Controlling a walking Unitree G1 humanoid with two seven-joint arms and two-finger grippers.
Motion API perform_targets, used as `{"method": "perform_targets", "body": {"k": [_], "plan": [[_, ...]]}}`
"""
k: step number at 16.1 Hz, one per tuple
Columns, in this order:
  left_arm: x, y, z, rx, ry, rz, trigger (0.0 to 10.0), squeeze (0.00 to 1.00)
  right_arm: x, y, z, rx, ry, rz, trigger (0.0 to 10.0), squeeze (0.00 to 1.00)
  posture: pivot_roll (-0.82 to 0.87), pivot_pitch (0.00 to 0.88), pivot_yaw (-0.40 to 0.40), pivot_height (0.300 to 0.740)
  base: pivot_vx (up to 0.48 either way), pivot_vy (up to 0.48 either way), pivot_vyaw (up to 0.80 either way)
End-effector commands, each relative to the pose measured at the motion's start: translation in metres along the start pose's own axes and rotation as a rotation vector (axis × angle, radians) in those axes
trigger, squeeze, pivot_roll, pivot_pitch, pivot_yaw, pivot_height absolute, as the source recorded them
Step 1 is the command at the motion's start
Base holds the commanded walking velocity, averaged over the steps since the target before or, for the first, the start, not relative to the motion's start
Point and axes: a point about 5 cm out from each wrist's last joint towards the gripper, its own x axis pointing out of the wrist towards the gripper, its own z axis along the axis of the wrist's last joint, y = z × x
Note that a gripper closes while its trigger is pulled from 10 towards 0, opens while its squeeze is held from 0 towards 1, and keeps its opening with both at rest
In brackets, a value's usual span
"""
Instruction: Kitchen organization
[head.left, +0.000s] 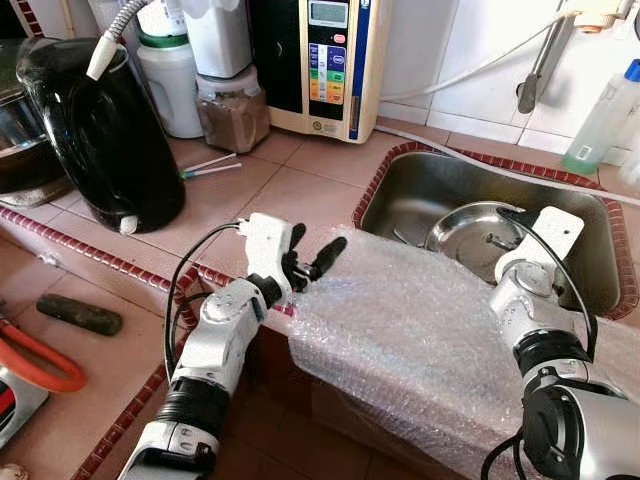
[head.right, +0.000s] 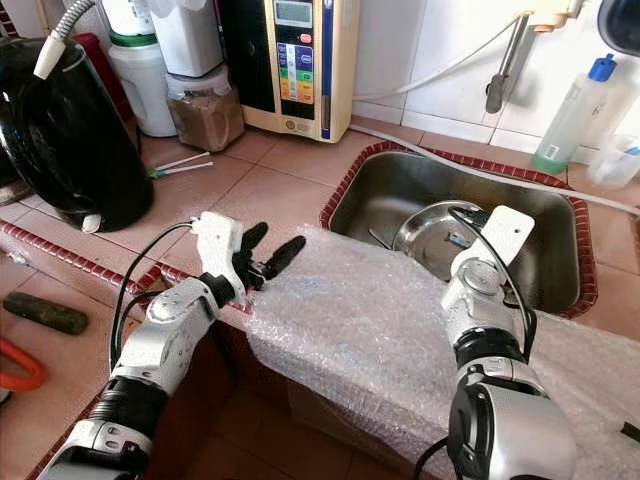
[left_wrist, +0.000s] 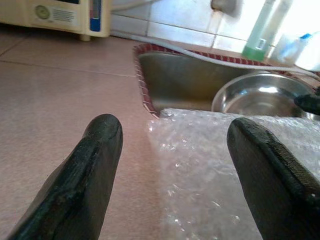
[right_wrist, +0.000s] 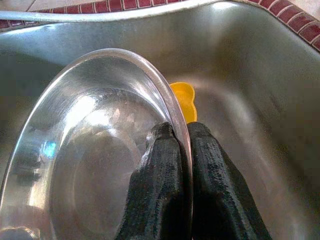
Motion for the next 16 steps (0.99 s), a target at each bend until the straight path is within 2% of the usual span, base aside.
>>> {"method": "perform_targets", "body": {"k": [1,2,3,4,5,7,12,16], "plan": [[-0.001,0.0,0.001,0.023,0.011,-0.01,10.0,1.0,-0.004,0.002,-0.022,0.003,0.092,0.02,0.0,0.0,0.06,0.0,0.05,0.74,0.0,0.0,0.0],[-0.001,-0.001,0.002,0.026,0.012,-0.015,10.0,1.0,-0.004,0.004,-0.022,-0.013,0.089,0.039,0.0,0.9,0.06,0.0,0.049,0.74,0.0,0.0,0.0],[-0.001,-0.001,0.002,0.048,0.02,-0.028,10.0,1.0,-0.005,0.006,-0.025,-0.028,0.101,0.063,9.2,1.0,0.06,0.0,0.049,0.74,0.0,0.0,0.0],[-0.001,-0.001,0.002,0.056,0.023,-0.03,10.0,1.0,-0.005,0.006,-0.027,-0.039,0.108,0.061,9.2,1.0,0.06,0.0,0.049,0.74,0.0,0.0,0.0],[0.001,-0.001,0.004,0.067,0.018,-0.025,10.0,1.0,-0.006,0.007,-0.031,-0.051,0.126,0.059,10.0,1.0,0.06,0.0,0.047,0.74,0.0,0.0,0.0],[0.004,0.0,0.008,0.075,0.005,-0.017,10.0,1.0,-0.009,0.012,-0.037,-0.064,0.162,0.086,10.0,1.0,0.07,0.0,0.046,0.74,0.0,0.0,0.0],[0.012,-0.005,0.022,0.076,-0.043,-0.021,10.0,1.0,-0.01,0.017,-0.04,-0.059,0.174,0.112,10.0,1.0,0.06,0.0,0.048,0.74,0.0,0.0,0.0],[0.013,-0.004,0.023,0.085,-0.043,-0.011,10.0,1.0,-0.011,0.02,-0.035,-0.041,0.127,0.136,10.0,1.0,0.06,0.0,0.053,0.74,0.0,0.0,0.0]]}}
